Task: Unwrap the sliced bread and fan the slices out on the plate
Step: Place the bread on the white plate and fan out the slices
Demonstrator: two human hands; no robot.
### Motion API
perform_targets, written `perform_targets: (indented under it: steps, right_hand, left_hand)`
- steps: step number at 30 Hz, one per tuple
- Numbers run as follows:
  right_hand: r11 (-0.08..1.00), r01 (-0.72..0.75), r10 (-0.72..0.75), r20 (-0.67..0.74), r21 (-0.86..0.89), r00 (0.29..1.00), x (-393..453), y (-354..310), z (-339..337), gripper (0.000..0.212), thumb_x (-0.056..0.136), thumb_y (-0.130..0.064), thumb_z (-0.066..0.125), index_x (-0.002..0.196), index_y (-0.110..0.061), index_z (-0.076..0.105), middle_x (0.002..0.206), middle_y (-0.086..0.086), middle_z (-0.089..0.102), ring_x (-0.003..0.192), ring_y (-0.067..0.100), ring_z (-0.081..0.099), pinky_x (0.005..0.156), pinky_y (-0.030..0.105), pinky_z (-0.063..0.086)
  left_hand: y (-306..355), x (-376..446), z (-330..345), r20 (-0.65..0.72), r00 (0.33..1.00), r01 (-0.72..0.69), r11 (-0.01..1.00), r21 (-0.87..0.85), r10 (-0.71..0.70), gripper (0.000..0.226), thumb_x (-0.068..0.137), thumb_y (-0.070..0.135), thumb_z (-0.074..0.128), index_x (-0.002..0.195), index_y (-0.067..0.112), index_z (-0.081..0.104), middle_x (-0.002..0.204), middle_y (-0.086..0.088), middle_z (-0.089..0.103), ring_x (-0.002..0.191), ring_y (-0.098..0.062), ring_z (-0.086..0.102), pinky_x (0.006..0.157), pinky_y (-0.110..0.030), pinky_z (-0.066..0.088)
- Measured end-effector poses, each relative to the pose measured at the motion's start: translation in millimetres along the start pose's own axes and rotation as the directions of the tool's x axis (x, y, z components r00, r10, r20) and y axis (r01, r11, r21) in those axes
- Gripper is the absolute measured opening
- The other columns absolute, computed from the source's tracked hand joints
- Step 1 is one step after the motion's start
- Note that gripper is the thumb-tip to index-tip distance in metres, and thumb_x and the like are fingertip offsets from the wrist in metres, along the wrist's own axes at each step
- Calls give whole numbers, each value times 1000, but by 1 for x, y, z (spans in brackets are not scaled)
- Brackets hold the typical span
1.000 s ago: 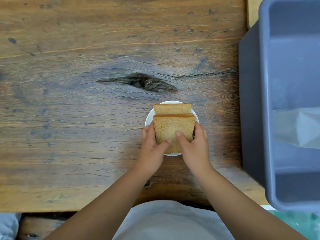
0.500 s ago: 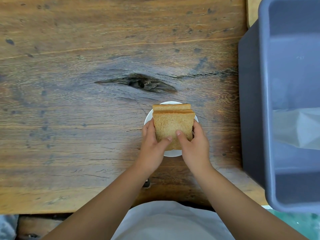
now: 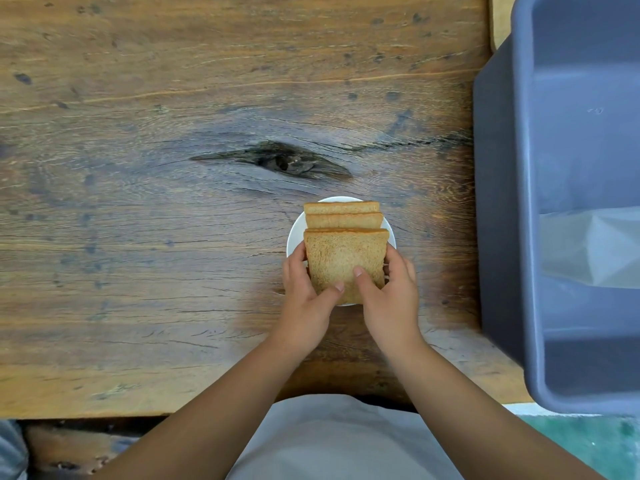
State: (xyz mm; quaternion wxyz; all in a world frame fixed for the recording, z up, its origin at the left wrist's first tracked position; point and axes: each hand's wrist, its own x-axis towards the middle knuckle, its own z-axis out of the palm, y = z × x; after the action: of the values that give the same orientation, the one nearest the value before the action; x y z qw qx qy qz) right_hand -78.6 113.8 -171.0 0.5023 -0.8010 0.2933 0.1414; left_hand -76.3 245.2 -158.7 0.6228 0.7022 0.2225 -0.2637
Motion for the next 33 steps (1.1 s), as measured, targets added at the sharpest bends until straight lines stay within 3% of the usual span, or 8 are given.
perform_targets:
  steps: [2,5,11,15,20,24,28,33]
  right_hand:
    - [1000,-9,9,1,-6,1000,-3,3,0,53,88,-23,64,138,-24,49,119,-3,49,104,-6,50,80,0,39]
    - [1000,-14,14,-7,-16,1000,-4,3,2,54,89,-23,63,140,-24,46,120,-3,49,108,8,54,93,22,46]
    - [1000,-21,20,-41,-20,999,-5,6,3,54,87,-26,65,138,-25,49,128,-4,57,117,12,55,100,40,49]
    - [1000,-8,8,-83,0,996,-9,7,4,50,86,-24,67,134,-23,53,120,-6,50,107,7,55,96,33,49]
    - [1000,19,-17,-105,24,994,-12,9,4,46,86,-19,68,130,-27,57,104,-23,45,96,-16,50,82,8,43]
    - [999,30,-28,-91,23,996,-18,16,1,44,86,-21,69,128,-25,58,102,-24,45,96,-11,50,85,13,44]
    - [1000,23,-22,-79,6,997,-26,24,1,42,86,-22,69,127,-24,58,103,-16,48,92,-9,50,79,2,38]
    - [1000,13,-13,-83,4,996,-31,34,2,42,85,-20,69,126,-21,57,102,-13,48,88,-8,49,73,3,37]
  left_hand:
    - [-1,0,0,1,1000,-15,999,42,15,78,75,34,61,144,32,25,131,4,32,131,-15,36,109,-48,39]
    - [-2,1,1,12,1000,-30,995,97,29,78,72,40,58,144,34,26,126,6,30,130,-15,35,110,-47,38]
    - [-2,1,3,20,999,-29,984,176,26,88,72,45,57,148,30,16,132,5,26,134,-20,27,112,-48,33]
    - [-3,-2,5,-22,999,-19,971,238,25,93,74,41,58,151,26,8,129,8,22,133,-19,22,114,-48,30]
    - [-4,-7,6,-38,999,-7,976,220,16,96,76,34,58,153,24,0,123,10,22,131,-14,23,115,-43,28]
    - [-10,-15,5,-41,999,-26,978,205,35,95,77,32,59,153,23,2,124,7,24,129,-14,29,113,-43,33]
    - [-20,-25,6,-53,997,-43,976,212,56,92,79,33,59,152,25,4,129,8,24,131,-13,29,113,-43,33]
    - [-31,-32,9,-85,988,-101,960,263,127,81,79,29,59,147,20,16,131,9,26,127,-10,28,112,-35,30]
